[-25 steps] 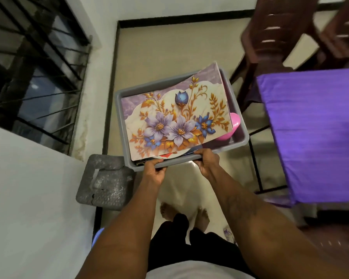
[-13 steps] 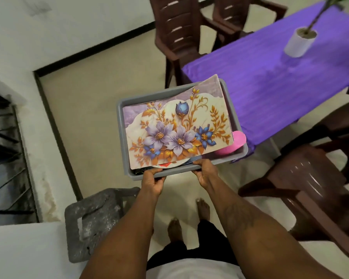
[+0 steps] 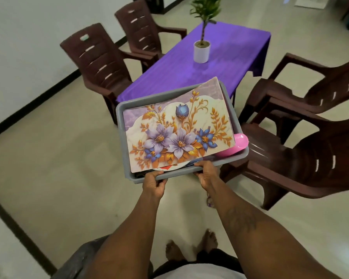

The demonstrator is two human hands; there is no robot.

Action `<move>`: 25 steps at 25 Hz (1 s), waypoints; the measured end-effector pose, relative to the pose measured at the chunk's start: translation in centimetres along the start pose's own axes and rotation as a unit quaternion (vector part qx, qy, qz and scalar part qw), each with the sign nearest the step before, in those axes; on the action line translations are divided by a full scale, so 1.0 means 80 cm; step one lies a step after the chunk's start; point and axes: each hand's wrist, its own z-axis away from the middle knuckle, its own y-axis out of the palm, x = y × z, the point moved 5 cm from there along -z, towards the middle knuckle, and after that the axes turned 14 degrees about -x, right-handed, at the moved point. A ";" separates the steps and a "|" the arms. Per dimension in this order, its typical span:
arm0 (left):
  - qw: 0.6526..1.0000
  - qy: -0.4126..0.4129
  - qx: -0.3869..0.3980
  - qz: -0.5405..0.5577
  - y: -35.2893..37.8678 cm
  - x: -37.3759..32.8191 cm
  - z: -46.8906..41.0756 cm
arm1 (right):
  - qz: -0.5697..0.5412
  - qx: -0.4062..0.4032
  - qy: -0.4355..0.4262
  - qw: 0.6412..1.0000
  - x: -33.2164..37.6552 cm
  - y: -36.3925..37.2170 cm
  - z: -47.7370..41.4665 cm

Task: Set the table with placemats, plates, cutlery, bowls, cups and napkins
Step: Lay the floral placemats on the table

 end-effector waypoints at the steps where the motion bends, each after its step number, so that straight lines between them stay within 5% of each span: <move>1: 1.000 -0.001 0.003 -0.013 0.018 0.010 0.001 | -0.016 -0.016 -0.004 1.000 0.017 -0.009 -0.008; 15: 0.979 -0.029 0.080 -0.185 0.302 0.198 0.018 | -0.176 -0.135 0.004 0.975 0.224 -0.145 -0.165; 25: 0.952 -0.094 0.076 -0.281 0.435 0.314 -0.050 | -0.250 -0.242 0.026 0.937 0.285 -0.192 -0.300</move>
